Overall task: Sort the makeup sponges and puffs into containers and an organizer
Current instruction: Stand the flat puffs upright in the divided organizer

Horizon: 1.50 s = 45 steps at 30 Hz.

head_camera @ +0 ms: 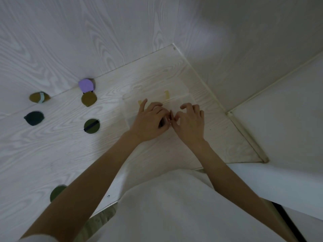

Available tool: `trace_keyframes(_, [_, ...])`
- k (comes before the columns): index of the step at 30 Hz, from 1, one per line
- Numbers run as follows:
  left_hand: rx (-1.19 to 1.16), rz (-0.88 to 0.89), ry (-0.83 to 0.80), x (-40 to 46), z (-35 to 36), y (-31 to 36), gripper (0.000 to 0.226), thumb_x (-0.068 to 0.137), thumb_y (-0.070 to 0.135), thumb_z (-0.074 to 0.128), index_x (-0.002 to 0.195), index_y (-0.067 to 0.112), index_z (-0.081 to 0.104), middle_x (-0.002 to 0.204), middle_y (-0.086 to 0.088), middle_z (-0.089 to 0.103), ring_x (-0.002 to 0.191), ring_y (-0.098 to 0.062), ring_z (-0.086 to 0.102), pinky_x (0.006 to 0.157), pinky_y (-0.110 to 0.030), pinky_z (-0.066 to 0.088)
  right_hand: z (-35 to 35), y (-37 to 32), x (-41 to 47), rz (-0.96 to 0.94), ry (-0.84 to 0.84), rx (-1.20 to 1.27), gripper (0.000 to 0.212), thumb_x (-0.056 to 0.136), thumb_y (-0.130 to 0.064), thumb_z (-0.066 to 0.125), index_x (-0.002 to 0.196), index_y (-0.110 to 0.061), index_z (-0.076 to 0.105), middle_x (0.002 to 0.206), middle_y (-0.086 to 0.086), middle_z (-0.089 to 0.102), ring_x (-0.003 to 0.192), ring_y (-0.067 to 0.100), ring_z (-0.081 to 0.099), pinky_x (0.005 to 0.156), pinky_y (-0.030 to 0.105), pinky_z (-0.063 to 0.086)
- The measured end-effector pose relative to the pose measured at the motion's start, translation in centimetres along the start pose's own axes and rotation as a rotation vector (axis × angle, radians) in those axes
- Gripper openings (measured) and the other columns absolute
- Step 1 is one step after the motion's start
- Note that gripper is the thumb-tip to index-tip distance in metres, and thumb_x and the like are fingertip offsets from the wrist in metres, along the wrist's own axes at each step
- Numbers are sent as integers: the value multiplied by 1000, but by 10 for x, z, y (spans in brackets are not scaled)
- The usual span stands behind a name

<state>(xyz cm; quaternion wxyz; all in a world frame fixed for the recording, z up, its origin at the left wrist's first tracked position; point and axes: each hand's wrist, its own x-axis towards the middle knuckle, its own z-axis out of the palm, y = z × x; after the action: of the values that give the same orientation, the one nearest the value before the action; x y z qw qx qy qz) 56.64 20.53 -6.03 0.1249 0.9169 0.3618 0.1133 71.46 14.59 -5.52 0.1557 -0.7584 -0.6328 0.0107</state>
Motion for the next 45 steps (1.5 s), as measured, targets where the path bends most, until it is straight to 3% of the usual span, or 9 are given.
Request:
trace_keyframes(8, [99,-51,-51,11,5,1,54,77,53,38,98,14,68,91,-1,70,117,-28,51,104,-67,7,-1,1,5,-7,60,76,14,66,-23,78,72,-16,68,99,6,64,87,29,56,71,35,40])
trace_keyframes(14, [14,-198,-106,15,3,8,39,77,48,61,99,15,60,105,3,64,127,-21,35,108,-60,-7,4,-1,4,-15,9,34,9,69,-20,78,65,-15,72,96,2,67,88,27,57,70,34,41])
trace_keyframes(20, [84,-219,-124,20,7,13,50,78,48,60,111,11,58,109,-1,64,128,-23,35,104,-61,-16,2,3,8,-44,27,143,12,73,-16,74,83,-17,68,107,6,61,93,27,55,74,34,43])
trace_keyframes(25, [49,-235,-104,23,6,16,54,78,48,58,119,13,49,105,6,66,129,-20,33,106,-57,-17,3,2,12,-102,-69,86,6,72,-13,73,74,-19,73,115,7,62,99,29,55,75,36,44])
trace_keyframes(31, [-13,-222,-98,18,5,13,56,79,47,59,123,13,49,103,7,68,130,-19,32,109,-55,-11,4,-1,11,-48,-110,103,10,77,-15,67,74,-18,76,122,7,61,106,33,52,81,40,42])
trace_keyframes(36, [-83,-151,-55,8,9,5,53,81,47,61,125,17,51,116,2,64,132,-20,35,112,-53,1,3,7,10,-164,31,18,11,70,-14,72,59,-16,70,113,4,65,100,27,47,72,35,42])
trace_keyframes(40, [-148,-167,-25,0,9,3,50,84,45,55,125,18,51,127,-2,58,134,-21,35,113,-50,4,12,4,14,-251,-16,-39,13,69,-17,70,56,-17,69,111,2,66,99,26,46,70,35,41])
trace_keyframes(43, [-208,-183,58,-10,0,2,41,84,38,52,120,18,56,122,-3,60,123,-23,47,111,-45,24,12,8,16,-196,-39,-14,5,68,-12,75,66,-16,73,112,6,65,97,33,55,72,37,45])
trace_keyframes(45, [-277,-242,197,-24,-13,4,34,87,35,51,115,17,60,113,-1,63,108,-20,55,98,-35,40,11,11,13,-224,-2,83,15,71,-8,73,85,-13,73,114,10,63,102,34,52,77,40,47])
